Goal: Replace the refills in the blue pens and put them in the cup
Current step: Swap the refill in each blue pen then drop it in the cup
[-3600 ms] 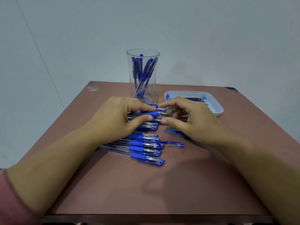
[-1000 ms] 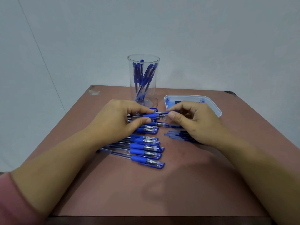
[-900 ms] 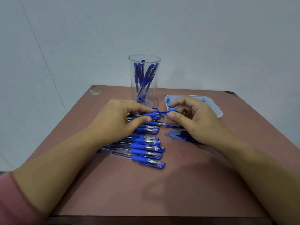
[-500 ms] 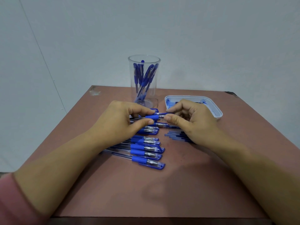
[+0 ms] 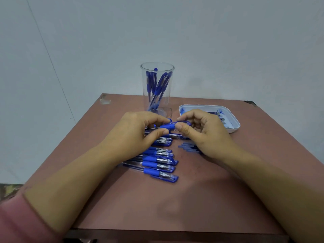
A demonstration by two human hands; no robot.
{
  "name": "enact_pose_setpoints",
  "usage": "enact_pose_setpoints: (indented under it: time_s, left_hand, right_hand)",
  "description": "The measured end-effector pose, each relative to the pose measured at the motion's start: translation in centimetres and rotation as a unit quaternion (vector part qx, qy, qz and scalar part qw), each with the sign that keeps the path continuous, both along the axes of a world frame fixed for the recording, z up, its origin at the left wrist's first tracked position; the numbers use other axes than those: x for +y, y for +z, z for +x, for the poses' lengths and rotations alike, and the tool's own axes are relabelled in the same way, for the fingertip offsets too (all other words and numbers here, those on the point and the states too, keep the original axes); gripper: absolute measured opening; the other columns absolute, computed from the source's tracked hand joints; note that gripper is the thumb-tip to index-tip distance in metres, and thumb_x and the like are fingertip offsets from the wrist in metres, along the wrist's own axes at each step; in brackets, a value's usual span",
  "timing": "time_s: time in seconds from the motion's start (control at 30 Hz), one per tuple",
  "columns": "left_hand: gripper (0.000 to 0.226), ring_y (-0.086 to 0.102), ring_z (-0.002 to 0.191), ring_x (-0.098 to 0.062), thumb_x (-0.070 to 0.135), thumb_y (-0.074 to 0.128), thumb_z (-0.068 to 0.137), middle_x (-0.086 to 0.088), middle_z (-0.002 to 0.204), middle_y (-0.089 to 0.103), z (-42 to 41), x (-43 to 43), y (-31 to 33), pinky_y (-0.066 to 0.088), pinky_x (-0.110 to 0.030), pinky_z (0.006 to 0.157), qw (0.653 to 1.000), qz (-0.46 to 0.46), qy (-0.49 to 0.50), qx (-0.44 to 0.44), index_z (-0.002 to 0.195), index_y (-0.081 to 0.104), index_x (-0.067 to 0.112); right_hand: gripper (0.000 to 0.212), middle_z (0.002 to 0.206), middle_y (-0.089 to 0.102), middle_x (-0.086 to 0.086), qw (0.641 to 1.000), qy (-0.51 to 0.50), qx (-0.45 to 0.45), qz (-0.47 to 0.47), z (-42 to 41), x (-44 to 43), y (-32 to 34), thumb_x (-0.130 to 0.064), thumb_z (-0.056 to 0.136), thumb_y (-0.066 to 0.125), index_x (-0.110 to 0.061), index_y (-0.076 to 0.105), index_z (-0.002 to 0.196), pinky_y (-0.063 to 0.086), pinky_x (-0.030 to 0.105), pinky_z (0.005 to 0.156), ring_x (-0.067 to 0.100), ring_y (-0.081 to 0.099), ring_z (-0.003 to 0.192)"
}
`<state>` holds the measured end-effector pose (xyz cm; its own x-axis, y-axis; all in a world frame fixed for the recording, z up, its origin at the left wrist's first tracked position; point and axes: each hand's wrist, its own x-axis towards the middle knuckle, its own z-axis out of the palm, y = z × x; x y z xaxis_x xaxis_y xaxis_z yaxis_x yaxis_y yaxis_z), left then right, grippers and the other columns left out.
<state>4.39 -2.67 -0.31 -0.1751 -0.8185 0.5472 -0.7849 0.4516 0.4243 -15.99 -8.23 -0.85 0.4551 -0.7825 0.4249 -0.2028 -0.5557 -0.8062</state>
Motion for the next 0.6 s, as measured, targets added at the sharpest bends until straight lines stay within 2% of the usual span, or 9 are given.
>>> enact_pose_setpoints:
  time_s: [0.07, 0.13, 0.17, 0.23, 0.3, 0.43, 0.6]
  left_hand:
    - [0.039, 0.062, 0.094, 0.0, 0.051, 0.063, 0.087, 0.018, 0.104, 0.068, 0.1, 0.4, 0.1, 0.047, -0.017, 0.079, 0.999, -0.011, 0.024, -0.038, 0.12, 0.067, 0.031]
    - [0.064, 0.058, 0.112, -0.008, 0.067, 0.048, 0.084, 0.012, 0.124, 0.062, 0.2, 1.0, -0.1, 0.046, -0.024, 0.089, 0.993, 0.018, 0.066, -0.099, 0.134, 0.055, 0.028]
    - [0.076, 0.052, 0.121, -0.01, 0.074, 0.038, 0.083, 0.009, 0.134, 0.056, 0.2, 1.4, -0.2, 0.044, -0.027, 0.096, 0.985, 0.047, 0.087, -0.139, 0.141, 0.046, 0.026]
    - [0.093, 0.04, 0.134, -0.012, 0.081, 0.02, 0.079, 0.007, 0.15, 0.04, 0.2, 2.2, -0.7, 0.034, -0.028, 0.108, 0.969, 0.105, 0.105, -0.199, 0.15, 0.03, 0.023]
    - [0.097, 0.028, 0.142, -0.009, 0.081, 0.011, 0.077, 0.007, 0.157, 0.028, 0.3, 3.0, -1.1, 0.022, -0.024, 0.113, 0.965, 0.14, 0.095, -0.201, 0.153, 0.022, 0.022]
    - [0.099, 0.015, 0.146, -0.005, 0.084, 0.006, 0.075, 0.008, 0.161, 0.019, 0.3, 4.3, -2.0, 0.015, -0.03, 0.12, 0.965, 0.168, 0.071, -0.188, 0.155, 0.02, 0.026]
    - [0.097, 0.011, 0.146, -0.001, 0.085, 0.008, 0.075, 0.012, 0.161, 0.016, -0.1, 4.4, -2.6, 0.006, -0.025, 0.119, 0.966, 0.166, 0.084, -0.178, 0.154, 0.02, 0.03]
  right_hand:
    - [0.01, 0.083, 0.067, 0.007, 0.999, 0.0, -0.041, 0.021, -0.2, -0.2, 0.3, -0.017, 0.087, 0.069, -0.026, 0.065, 0.089, 0.058, 0.032, 0.068, 0.024, 0.067, 0.076]
    - [0.014, 0.084, 0.065, -0.003, 0.996, -0.017, -0.083, 0.024, -0.5, -0.3, 0.6, -0.007, 0.089, 0.064, -0.021, 0.062, 0.089, 0.051, 0.013, 0.065, 0.001, 0.063, 0.071]
    - [0.015, 0.085, 0.064, -0.007, 0.995, -0.035, -0.092, 0.014, -0.7, -0.3, 0.8, -0.005, 0.09, 0.062, -0.02, 0.061, 0.09, 0.048, 0.009, 0.066, -0.005, 0.06, 0.071]
    - [0.01, 0.085, 0.062, -0.011, 0.993, -0.07, -0.095, -0.006, -1.2, -0.5, 1.0, -0.007, 0.093, 0.059, -0.017, 0.06, 0.094, 0.046, 0.009, 0.07, -0.008, 0.058, 0.073]
    - [0.006, 0.085, 0.06, -0.01, 0.99, -0.095, -0.102, -0.02, -1.6, -0.7, 1.3, -0.012, 0.096, 0.056, -0.015, 0.06, 0.1, 0.045, 0.01, 0.072, -0.007, 0.055, 0.073]
    - [0.008, 0.086, 0.058, -0.01, 0.984, -0.127, -0.106, -0.058, -2.2, -0.7, 2.1, -0.021, 0.099, 0.053, -0.022, 0.06, 0.103, 0.048, 0.015, 0.073, 0.002, 0.055, 0.077]
    - [0.01, 0.087, 0.058, -0.011, 0.973, -0.141, -0.134, -0.125, -1.6, -1.0, 4.5, -0.02, 0.099, 0.053, -0.025, 0.059, 0.104, 0.05, 0.021, 0.077, 0.007, 0.056, 0.08]
